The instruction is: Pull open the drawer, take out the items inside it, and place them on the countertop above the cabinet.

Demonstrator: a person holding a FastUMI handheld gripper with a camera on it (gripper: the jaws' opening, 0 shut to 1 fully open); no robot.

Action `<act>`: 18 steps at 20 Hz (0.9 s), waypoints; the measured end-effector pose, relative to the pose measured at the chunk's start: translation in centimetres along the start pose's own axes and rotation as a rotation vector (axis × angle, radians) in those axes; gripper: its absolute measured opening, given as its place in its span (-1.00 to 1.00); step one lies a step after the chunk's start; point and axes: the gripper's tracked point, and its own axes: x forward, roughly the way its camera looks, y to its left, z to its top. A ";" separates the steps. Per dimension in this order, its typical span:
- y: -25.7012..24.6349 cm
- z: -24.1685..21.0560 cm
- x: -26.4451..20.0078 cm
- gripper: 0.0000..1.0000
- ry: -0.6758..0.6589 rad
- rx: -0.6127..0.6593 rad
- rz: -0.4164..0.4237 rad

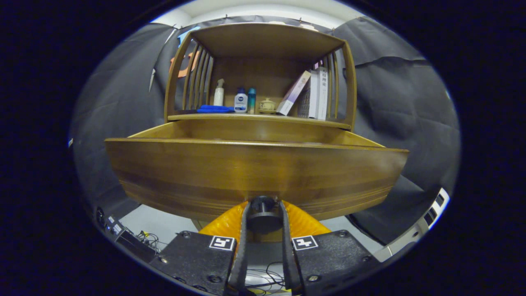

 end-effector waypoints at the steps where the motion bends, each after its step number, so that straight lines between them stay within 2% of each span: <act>1: -0.1 0.0 -0.1 -0.17 -0.001 -0.010 0.005; 2: 0.0 0.4 -0.3 -0.10 -0.009 -0.020 0.020; 5: -1.4 2.4 -2.2 0.45 -0.052 -0.049 0.020; 8: -2.2 5.1 -3.6 1.00 -0.068 -0.018 0.035; 12: -3.5 9.7 -4.0 1.00 -0.065 0.018 0.074; 15: -4.9 13.9 -2.9 1.00 -0.057 -0.046 0.067; 18: -3.9 16.8 -1.1 1.00 -0.004 -0.070 0.148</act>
